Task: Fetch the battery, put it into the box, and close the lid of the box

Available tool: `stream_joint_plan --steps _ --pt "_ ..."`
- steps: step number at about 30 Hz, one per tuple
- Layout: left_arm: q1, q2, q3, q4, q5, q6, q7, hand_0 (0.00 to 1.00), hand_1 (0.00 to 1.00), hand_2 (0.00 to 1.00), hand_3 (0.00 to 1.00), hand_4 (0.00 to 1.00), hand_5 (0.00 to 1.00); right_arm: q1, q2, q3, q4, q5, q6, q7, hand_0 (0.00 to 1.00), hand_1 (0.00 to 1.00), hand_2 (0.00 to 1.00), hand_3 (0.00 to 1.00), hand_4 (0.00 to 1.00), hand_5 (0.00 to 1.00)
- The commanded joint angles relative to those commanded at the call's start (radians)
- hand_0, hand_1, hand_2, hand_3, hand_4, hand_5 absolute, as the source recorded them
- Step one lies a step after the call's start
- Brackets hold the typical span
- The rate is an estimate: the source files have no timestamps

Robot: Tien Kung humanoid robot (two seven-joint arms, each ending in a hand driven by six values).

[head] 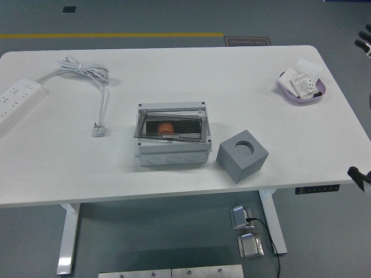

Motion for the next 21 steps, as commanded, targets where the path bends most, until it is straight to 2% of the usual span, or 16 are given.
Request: stream_joint_plan --steps 5,8,11,13,16,21 --pt "0.005 0.002 0.064 0.000 -0.063 0.002 -0.019 0.778 0.783 0.775 0.942 0.783 0.946 0.044 -0.003 -0.097 -0.121 0.045 0.046 -0.010 0.701 0.671 0.688 0.681 0.801 0.562" --pt "0.005 0.002 0.059 0.000 -0.056 0.002 -0.019 0.778 0.783 0.775 0.942 0.783 0.946 0.061 0.011 -0.152 -0.204 0.059 0.054 0.003 0.701 0.671 0.688 0.681 0.801 0.562" --pt "0.002 0.001 0.095 0.000 -0.090 0.002 -0.028 0.779 0.782 0.775 0.942 0.783 0.945 0.065 0.019 -0.184 -0.280 0.075 0.055 0.008 0.705 0.675 0.694 0.687 0.777 0.548" --pt "0.000 0.000 0.084 0.000 -0.079 0.001 -0.026 0.779 0.782 0.775 0.942 0.783 0.945 0.063 0.015 -0.191 -0.319 0.077 0.052 0.006 0.705 0.675 0.694 0.687 0.777 0.548" --pt "-0.002 0.000 0.053 0.000 -0.047 0.000 -0.019 0.779 0.782 0.775 0.942 0.783 0.945 0.060 -0.001 -0.188 -0.318 0.066 0.046 -0.007 0.705 0.675 0.694 0.687 0.777 0.548" --pt "-0.002 0.002 0.029 0.000 -0.026 -0.001 -0.013 0.779 0.782 0.775 0.942 0.783 0.945 0.041 -0.030 -0.151 -0.227 0.041 0.033 -0.036 0.719 0.679 0.695 0.683 0.770 0.545"
